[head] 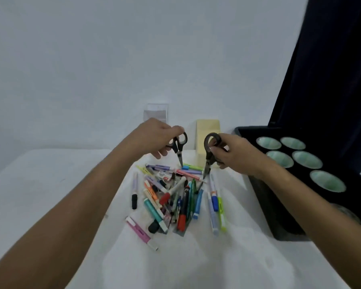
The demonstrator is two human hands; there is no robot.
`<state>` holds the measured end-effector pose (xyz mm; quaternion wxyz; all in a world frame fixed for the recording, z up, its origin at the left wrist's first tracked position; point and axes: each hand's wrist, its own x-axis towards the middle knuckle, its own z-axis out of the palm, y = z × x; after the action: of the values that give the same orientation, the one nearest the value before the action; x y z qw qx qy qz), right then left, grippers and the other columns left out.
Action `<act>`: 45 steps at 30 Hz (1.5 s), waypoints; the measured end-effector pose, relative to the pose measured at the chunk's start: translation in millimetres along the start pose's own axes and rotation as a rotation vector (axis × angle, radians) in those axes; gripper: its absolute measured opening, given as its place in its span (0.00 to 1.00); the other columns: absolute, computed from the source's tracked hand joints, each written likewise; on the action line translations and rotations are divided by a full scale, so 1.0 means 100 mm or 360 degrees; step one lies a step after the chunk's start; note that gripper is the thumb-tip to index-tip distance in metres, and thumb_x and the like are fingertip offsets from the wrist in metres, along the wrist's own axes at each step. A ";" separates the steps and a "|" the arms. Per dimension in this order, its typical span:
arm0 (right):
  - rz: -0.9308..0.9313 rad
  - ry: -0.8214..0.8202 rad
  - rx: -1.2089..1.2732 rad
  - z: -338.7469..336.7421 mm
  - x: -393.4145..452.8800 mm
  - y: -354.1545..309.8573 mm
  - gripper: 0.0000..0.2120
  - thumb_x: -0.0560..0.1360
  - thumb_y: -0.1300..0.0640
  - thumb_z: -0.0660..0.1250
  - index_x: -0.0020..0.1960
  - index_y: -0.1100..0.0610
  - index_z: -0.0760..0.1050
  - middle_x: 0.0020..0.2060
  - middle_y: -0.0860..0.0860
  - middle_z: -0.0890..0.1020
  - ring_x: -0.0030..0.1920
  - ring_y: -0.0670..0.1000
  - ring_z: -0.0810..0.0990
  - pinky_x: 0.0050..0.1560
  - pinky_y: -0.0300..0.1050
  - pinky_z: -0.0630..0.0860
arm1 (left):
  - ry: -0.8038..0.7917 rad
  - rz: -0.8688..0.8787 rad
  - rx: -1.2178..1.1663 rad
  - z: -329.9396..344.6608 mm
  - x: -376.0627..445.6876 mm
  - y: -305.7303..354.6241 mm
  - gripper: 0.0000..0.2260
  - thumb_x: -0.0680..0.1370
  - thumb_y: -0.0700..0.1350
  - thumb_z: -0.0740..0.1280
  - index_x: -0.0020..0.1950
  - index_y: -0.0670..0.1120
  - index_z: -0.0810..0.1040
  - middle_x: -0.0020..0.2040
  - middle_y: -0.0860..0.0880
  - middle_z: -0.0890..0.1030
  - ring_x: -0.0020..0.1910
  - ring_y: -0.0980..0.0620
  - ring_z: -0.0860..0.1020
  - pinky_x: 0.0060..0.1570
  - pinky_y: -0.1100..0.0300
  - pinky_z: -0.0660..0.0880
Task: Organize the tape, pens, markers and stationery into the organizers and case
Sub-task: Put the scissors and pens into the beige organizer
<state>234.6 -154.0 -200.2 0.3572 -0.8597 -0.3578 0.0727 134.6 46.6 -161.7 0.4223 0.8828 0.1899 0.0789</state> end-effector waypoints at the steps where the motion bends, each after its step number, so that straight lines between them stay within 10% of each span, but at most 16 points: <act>1: -0.0007 0.0011 0.0024 -0.09 0.04 -0.04 0.07 0.79 0.54 0.61 0.51 0.55 0.76 0.44 0.51 0.82 0.40 0.52 0.84 0.48 0.55 0.82 | -0.0019 0.0021 -0.0021 -0.05 0.07 0.09 0.18 0.76 0.58 0.65 0.48 0.44 0.83 0.42 0.42 0.84 0.33 0.49 0.81 0.36 0.58 0.80; 21: 0.0044 0.0594 0.0199 -0.49 1.32 0.23 0.07 0.78 0.58 0.60 0.51 0.58 0.75 0.40 0.53 0.80 0.38 0.54 0.80 0.50 0.50 0.79 | 0.0037 0.0005 -0.0384 0.36 1.69 0.44 0.19 0.77 0.54 0.65 0.50 0.38 0.80 0.40 0.45 0.79 0.35 0.47 0.80 0.45 0.52 0.83; 32: 0.0299 0.0482 0.0114 -0.18 1.76 0.63 0.11 0.79 0.53 0.58 0.52 0.60 0.75 0.44 0.56 0.82 0.36 0.51 0.81 0.37 0.41 0.77 | -0.0047 -0.0287 -0.0422 0.81 2.13 0.25 0.16 0.78 0.53 0.62 0.50 0.39 0.77 0.35 0.46 0.77 0.33 0.46 0.78 0.42 0.53 0.80; 37: 0.0397 0.0485 0.0257 -0.05 1.83 0.76 0.11 0.77 0.53 0.61 0.53 0.59 0.76 0.46 0.57 0.82 0.44 0.56 0.83 0.50 0.55 0.81 | -0.0016 -0.0317 -0.0462 0.93 2.17 0.20 0.10 0.77 0.46 0.62 0.45 0.40 0.75 0.37 0.43 0.78 0.31 0.46 0.78 0.35 0.57 0.79; 45: 0.0410 0.0403 0.0232 0.02 1.72 0.74 0.25 0.75 0.54 0.66 0.71 0.55 0.68 0.60 0.56 0.78 0.53 0.56 0.81 0.60 0.52 0.77 | -0.0083 -0.0282 -0.0487 0.96 2.10 0.14 0.05 0.75 0.38 0.62 0.40 0.41 0.76 0.36 0.43 0.79 0.32 0.46 0.78 0.43 0.54 0.80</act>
<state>401.9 -74.2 -229.0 0.4484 -0.8725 -0.1908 0.0348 359.3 54.4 -215.6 0.5619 0.7897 0.2418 0.0465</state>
